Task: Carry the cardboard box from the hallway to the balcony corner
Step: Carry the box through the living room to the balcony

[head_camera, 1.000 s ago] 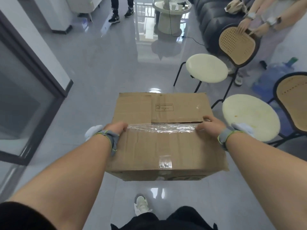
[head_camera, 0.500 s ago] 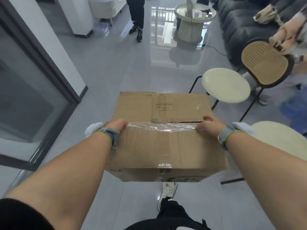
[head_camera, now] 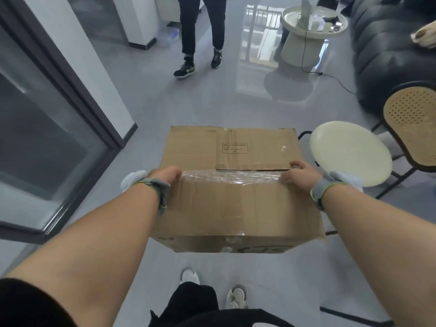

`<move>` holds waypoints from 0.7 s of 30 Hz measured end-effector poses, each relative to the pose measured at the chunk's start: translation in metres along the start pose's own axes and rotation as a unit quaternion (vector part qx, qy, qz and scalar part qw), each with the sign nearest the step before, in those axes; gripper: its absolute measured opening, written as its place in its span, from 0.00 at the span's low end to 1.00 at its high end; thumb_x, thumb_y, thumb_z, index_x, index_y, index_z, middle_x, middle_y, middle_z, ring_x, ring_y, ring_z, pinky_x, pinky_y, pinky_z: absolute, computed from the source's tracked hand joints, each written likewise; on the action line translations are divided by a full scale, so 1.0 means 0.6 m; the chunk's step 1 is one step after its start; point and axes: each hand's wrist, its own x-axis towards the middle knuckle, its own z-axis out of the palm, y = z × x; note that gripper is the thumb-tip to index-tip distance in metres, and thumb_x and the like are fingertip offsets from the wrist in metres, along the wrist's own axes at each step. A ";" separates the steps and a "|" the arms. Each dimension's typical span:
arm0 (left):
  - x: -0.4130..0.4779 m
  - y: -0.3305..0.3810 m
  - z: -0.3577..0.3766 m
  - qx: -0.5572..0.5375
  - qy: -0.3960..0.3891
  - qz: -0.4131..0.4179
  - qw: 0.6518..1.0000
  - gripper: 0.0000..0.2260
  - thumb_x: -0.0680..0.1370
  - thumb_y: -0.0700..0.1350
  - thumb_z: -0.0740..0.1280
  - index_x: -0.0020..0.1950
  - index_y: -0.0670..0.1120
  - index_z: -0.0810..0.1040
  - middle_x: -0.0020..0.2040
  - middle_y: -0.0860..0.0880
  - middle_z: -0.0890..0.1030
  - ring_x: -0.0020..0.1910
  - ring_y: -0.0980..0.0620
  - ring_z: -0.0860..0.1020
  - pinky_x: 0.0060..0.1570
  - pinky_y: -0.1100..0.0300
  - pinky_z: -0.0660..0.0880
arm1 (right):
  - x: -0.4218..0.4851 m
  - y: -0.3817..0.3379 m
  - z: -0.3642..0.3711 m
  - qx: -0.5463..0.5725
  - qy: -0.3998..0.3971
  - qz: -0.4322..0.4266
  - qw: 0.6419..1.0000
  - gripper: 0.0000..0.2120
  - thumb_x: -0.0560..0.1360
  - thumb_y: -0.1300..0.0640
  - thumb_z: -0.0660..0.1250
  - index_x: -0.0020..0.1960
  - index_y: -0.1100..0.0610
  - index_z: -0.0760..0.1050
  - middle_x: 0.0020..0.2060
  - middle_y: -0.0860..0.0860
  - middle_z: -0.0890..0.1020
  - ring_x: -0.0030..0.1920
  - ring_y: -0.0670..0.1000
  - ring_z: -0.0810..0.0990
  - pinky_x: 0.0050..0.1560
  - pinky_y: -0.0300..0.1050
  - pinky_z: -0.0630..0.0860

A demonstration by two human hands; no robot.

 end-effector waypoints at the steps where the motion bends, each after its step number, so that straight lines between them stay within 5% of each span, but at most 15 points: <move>1: 0.013 0.010 -0.002 -0.004 0.001 -0.002 1.000 0.08 0.60 0.50 0.61 0.35 0.48 0.72 0.35 0.50 0.71 0.27 0.56 0.68 0.18 0.71 0.65 | 0.012 -0.010 -0.001 0.000 -0.001 0.003 1.000 0.30 0.68 0.59 0.71 0.69 0.54 0.68 0.66 0.55 0.73 0.63 0.56 0.72 0.54 0.41 0.65; 6: 0.117 0.076 -0.030 -0.020 0.054 -0.051 0.997 0.11 0.59 0.47 0.64 0.33 0.41 0.67 0.33 0.44 0.69 0.29 0.48 0.70 0.33 0.59 0.70 | 0.088 -0.071 -0.001 0.011 0.014 0.021 1.000 0.30 0.69 0.61 0.71 0.70 0.56 0.68 0.67 0.54 0.73 0.63 0.54 0.72 0.51 0.38 0.64; 11: 0.213 0.173 -0.072 0.030 0.026 -0.014 0.999 0.13 0.55 0.48 0.63 0.33 0.42 0.69 0.34 0.46 0.69 0.31 0.48 0.71 0.30 0.60 0.69 | 0.156 -0.137 -0.014 0.026 0.043 0.035 0.998 0.30 0.70 0.61 0.70 0.71 0.57 0.67 0.68 0.54 0.72 0.66 0.55 0.70 0.51 0.37 0.63; 17: 0.305 0.281 -0.095 0.029 0.019 0.014 0.999 0.24 0.56 0.48 0.64 0.48 0.39 0.75 0.33 0.44 0.72 0.27 0.48 0.71 0.31 0.62 0.69 | 0.236 -0.194 -0.039 0.053 0.073 0.041 0.995 0.30 0.69 0.61 0.71 0.69 0.56 0.68 0.68 0.53 0.72 0.64 0.55 0.72 0.51 0.39 0.64; 21: 0.368 0.386 -0.093 0.038 -0.020 0.009 0.999 0.15 0.63 0.46 0.62 0.45 0.38 0.72 0.33 0.43 0.70 0.15 0.45 0.70 0.28 0.64 0.65 | 0.316 -0.233 -0.080 0.061 0.083 0.044 0.994 0.31 0.68 0.59 0.72 0.70 0.55 0.68 0.68 0.52 0.72 0.64 0.55 0.72 0.54 0.40 0.65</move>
